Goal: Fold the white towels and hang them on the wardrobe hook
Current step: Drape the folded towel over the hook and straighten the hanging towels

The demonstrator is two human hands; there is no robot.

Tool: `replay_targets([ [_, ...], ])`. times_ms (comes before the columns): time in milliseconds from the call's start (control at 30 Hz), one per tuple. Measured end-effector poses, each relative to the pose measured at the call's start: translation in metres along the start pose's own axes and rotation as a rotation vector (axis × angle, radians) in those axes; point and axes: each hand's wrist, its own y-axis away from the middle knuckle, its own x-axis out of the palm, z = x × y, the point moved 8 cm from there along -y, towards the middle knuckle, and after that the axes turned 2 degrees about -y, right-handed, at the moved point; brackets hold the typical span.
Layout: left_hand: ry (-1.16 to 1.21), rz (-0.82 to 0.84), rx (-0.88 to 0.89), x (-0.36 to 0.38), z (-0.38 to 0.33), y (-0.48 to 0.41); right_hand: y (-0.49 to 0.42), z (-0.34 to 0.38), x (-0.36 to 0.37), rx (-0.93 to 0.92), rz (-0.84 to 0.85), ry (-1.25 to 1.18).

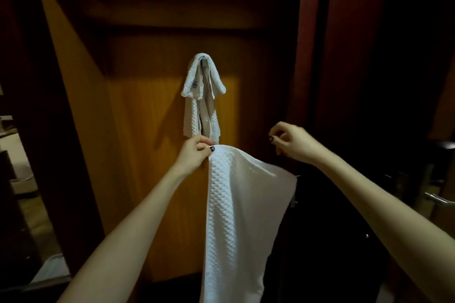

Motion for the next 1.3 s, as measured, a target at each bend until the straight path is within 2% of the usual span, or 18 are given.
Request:
replay_targets([
  [133,-0.022,0.041,0.048,0.013,-0.018,-0.005,0.015,0.003,0.063,0.059,0.306,0.005],
  [200,-0.067,0.026,0.059,0.011,-0.026,-0.011,0.025,0.004,0.083,0.083,0.361,-0.041],
  [333,-0.166,-0.002,0.086,0.006,-0.038,-0.022,0.033,0.042,0.084,-0.045,0.188,-0.11],
  [400,-0.212,-0.002,0.093,0.005,-0.039,-0.025,0.034,0.061,0.086,-0.116,0.161,-0.002],
  [500,-0.219,-0.038,0.063,-0.002,-0.031,-0.028,0.036,0.072,0.103,-0.172,0.289,0.188],
  [567,-0.218,-0.063,0.044,-0.007,-0.025,-0.029,0.04,0.072,0.113,-0.208,0.369,0.22],
  [667,-0.243,-0.06,0.055,-0.007,-0.023,-0.028,0.04,0.076,0.124,-0.266,0.401,0.283],
  [733,-0.242,-0.063,0.061,-0.005,-0.023,-0.029,0.035,0.076,0.13,-0.222,0.398,0.256],
  [900,-0.162,-0.174,0.005,-0.028,-0.006,-0.033,0.017,0.04,0.104,-0.076,0.251,0.342],
  [967,-0.122,-0.173,0.01,-0.036,0.0,-0.034,0.017,0.021,0.093,-0.032,0.279,0.348],
  [1033,-0.094,-0.144,0.03,-0.036,0.001,-0.033,0.018,0.008,0.085,-0.008,0.291,0.32],
  [1133,-0.076,-0.15,0.052,-0.035,0.001,-0.028,0.015,-0.003,0.068,0.043,0.157,0.225],
  [1200,-0.064,-0.169,0.029,-0.035,0.008,-0.024,0.011,-0.01,0.06,0.125,0.094,-0.003],
  [1300,-0.062,-0.19,0.014,-0.034,0.015,-0.019,0.011,-0.009,0.058,0.215,0.12,-0.339],
])
